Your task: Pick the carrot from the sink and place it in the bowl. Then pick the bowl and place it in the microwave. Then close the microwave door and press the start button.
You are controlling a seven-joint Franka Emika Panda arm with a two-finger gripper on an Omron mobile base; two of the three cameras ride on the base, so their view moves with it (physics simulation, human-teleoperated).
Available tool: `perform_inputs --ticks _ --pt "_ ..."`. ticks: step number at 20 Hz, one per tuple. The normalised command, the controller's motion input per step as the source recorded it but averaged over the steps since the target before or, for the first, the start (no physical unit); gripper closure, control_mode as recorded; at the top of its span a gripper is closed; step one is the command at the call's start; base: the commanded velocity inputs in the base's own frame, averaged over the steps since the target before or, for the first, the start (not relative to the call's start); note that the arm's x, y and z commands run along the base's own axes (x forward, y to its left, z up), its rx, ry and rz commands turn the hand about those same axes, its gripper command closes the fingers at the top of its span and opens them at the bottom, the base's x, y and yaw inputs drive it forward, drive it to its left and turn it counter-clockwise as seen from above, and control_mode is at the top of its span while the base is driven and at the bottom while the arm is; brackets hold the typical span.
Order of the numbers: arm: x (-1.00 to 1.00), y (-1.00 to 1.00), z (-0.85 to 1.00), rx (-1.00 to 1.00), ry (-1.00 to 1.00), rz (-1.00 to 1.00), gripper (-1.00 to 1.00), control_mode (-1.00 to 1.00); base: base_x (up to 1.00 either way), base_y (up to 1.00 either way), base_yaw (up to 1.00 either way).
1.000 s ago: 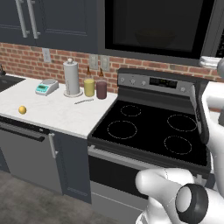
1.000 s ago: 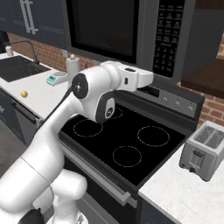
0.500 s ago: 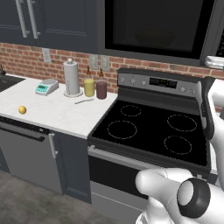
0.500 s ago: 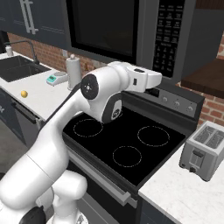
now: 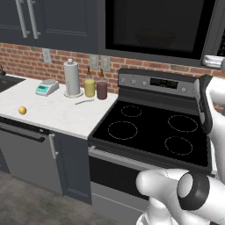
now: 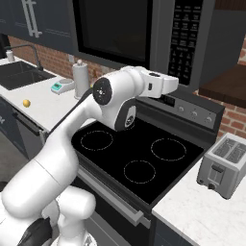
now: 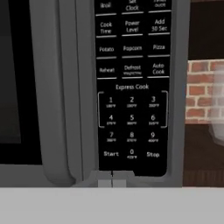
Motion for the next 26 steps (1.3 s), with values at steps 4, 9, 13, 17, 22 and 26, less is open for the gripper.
perform_inputs --ticks 4,9,13,17,22,26 --pt "0.28 -0.01 -0.05 0.0 0.0 0.0 1.0 -1.0 0.0 0.0 0.0" --pt "0.19 -0.1 0.0 0.0 0.0 0.0 1.0 -1.0 0.0 0.0 0.0" --pt "0.11 -0.14 0.0 0.0 0.0 0.0 1.0 -1.0 0.0 0.0 0.0" --pt "0.13 -0.07 0.0 0.0 0.0 0.0 1.0 -1.0 0.0 0.0 0.0" --pt "0.14 0.0 -0.02 0.0 0.0 0.0 1.0 -1.0 0.0 0.0 0.0" --pt "0.18 -0.02 -0.02 0.0 0.0 0.0 1.0 -1.0 0.0 0.0 0.0"
